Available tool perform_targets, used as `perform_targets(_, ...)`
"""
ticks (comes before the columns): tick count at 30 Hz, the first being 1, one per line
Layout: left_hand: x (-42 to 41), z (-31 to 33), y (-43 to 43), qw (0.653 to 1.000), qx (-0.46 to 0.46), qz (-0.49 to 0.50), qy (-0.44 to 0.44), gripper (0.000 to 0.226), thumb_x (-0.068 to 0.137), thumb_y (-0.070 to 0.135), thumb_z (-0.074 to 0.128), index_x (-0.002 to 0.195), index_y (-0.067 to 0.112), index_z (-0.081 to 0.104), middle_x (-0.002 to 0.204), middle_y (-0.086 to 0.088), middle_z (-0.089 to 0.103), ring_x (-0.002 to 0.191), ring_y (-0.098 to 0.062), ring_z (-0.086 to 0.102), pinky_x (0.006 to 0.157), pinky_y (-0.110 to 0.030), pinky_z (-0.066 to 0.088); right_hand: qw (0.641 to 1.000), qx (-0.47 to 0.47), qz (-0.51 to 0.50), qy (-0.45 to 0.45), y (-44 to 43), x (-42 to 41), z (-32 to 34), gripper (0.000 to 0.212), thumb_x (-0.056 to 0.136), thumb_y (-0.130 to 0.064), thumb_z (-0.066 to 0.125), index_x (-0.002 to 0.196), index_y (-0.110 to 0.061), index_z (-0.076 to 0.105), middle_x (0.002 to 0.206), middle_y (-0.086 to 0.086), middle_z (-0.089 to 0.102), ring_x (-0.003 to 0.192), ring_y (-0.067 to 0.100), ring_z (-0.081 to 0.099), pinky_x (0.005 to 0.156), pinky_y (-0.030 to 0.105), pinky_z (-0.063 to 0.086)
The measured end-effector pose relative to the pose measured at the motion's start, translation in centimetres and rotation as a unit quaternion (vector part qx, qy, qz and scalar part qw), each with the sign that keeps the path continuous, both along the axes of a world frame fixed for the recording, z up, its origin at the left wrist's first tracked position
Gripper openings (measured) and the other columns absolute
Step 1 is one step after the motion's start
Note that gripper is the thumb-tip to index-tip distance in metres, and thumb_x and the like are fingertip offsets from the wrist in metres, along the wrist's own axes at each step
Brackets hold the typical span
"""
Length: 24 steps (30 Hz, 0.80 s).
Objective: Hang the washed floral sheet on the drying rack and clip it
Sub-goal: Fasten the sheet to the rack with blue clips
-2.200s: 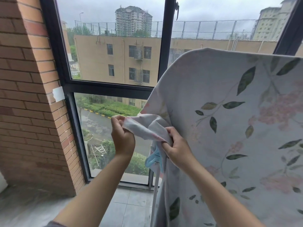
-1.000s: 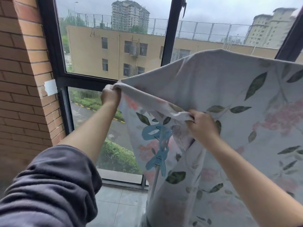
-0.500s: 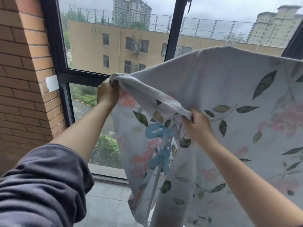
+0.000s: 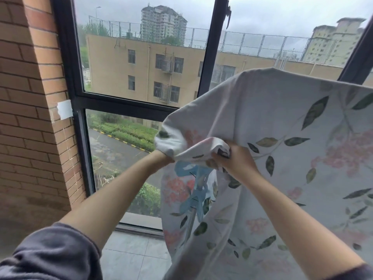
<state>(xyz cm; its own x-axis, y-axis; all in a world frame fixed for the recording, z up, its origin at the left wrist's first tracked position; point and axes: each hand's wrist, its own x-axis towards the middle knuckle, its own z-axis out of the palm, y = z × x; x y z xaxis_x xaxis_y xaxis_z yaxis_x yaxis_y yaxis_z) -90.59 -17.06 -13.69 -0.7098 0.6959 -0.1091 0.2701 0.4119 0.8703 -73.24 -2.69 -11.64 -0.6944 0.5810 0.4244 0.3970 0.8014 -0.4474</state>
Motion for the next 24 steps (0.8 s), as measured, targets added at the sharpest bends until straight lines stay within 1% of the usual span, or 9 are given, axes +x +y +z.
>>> perform_targets(3,2.5,-1.1,0.4,0.994,-0.017,-0.075,0.073,0.021,0.089,0.023,0.062,0.106,0.013,0.058,0.079,0.005,0.049,0.088,-0.01,0.047,0.075,-0.014,0.044,0.993,-0.1,-0.023,0.059,0.6,-0.3,0.3,0.021,0.086,-0.026,0.054,0.076,-0.011,0.066,0.072,0.008,0.068,0.074,0.029,0.065,0.064,0.038,0.049)
perform_targets(4,3.1,-1.2,0.5,0.988,-0.014,-0.112,0.104,0.029,0.085,0.032,0.066,0.109,0.019,0.057,0.086,0.005,0.054,0.09,-0.009,0.05,0.073,-0.013,0.046,0.986,-0.141,-0.026,0.086,0.5,-0.5,0.5,0.023,0.086,-0.025,0.053,0.074,-0.01,0.065,0.072,0.008,0.067,0.074,0.028,0.064,0.063,0.036,0.047)
perform_targets(6,3.5,-1.8,0.8,0.972,-0.046,-0.151,0.173,0.059,0.07,0.059,0.069,0.118,0.028,0.053,0.108,0.007,0.059,0.097,-0.011,0.057,0.082,-0.025,0.052,0.968,-0.212,-0.032,0.132,0.2,-0.9,1.0,0.025,0.087,-0.03,0.053,0.072,-0.012,0.063,0.071,0.006,0.065,0.071,0.026,0.06,0.061,0.032,0.041)
perform_targets(8,4.0,-2.7,1.4,0.961,-0.091,-0.11,0.237,0.097,0.06,0.071,0.068,0.136,0.021,0.033,0.123,0.004,0.052,0.103,-0.017,0.056,0.083,-0.033,0.053,0.948,-0.271,-0.04,0.163,-0.2,-1.4,1.6,0.029,0.088,-0.037,0.053,0.07,-0.016,0.06,0.065,0.002,0.059,0.06,0.021,0.052,0.057,0.03,0.037)
perform_targets(10,4.7,-3.6,1.9,0.956,-0.106,-0.054,0.267,0.114,0.063,0.067,0.069,0.145,0.015,0.01,0.127,-0.003,0.046,0.106,-0.024,0.054,0.077,-0.033,0.052,0.92,-0.332,-0.034,0.203,-0.3,-2.0,2.2,0.027,0.089,-0.039,0.052,0.073,-0.019,0.061,0.064,-0.001,0.057,0.055,0.018,0.05,0.051,0.026,0.036)
perform_targets(12,4.8,-4.2,2.1,0.96,-0.091,-0.023,0.263,0.106,0.062,0.062,0.069,0.142,0.015,0.017,0.122,-0.002,0.049,0.099,-0.022,0.055,0.073,-0.032,0.052,0.894,-0.375,-0.027,0.245,-0.1,-2.6,2.5,0.018,0.091,-0.033,0.054,0.081,-0.021,0.062,0.079,0.002,0.065,0.069,0.02,0.06,0.056,0.028,0.044)
perform_targets(15,3.8,-4.1,1.3,0.965,-0.069,-0.011,0.253,0.075,0.06,0.053,0.07,0.12,0.017,0.042,0.104,-0.002,0.057,0.086,-0.019,0.058,0.071,-0.035,0.055,0.866,-0.401,-0.04,0.297,0.5,-3.4,2.3,0.012,0.092,-0.023,0.052,0.089,-0.018,0.062,0.101,0.007,0.068,0.093,0.025,0.064,0.081,0.035,0.051)
perform_targets(20,3.1,-2.9,-0.9,0.966,-0.016,-0.025,0.258,0.044,0.073,0.033,0.071,0.109,0.013,0.054,0.1,-0.003,0.062,0.085,-0.018,0.061,0.075,-0.036,0.056,0.842,-0.398,-0.048,0.36,0.8,-4.0,1.6,0.026,0.093,-0.014,0.046,0.113,-0.012,0.061,0.113,0.008,0.066,0.104,0.024,0.062,0.094,0.037,0.05)
perform_targets(24,1.6,-1.2,-4.0,0.962,-0.041,-0.034,0.269,0.028,0.079,0.026,0.071,0.099,0.015,0.055,0.091,-0.001,0.061,0.078,-0.015,0.062,0.068,-0.031,0.058,0.82,-0.407,-0.051,0.4,0.7,-4.5,1.3,0.025,0.094,-0.011,0.045,0.113,-0.017,0.059,0.119,0.007,0.063,0.109,0.024,0.059,0.101,0.041,0.046)
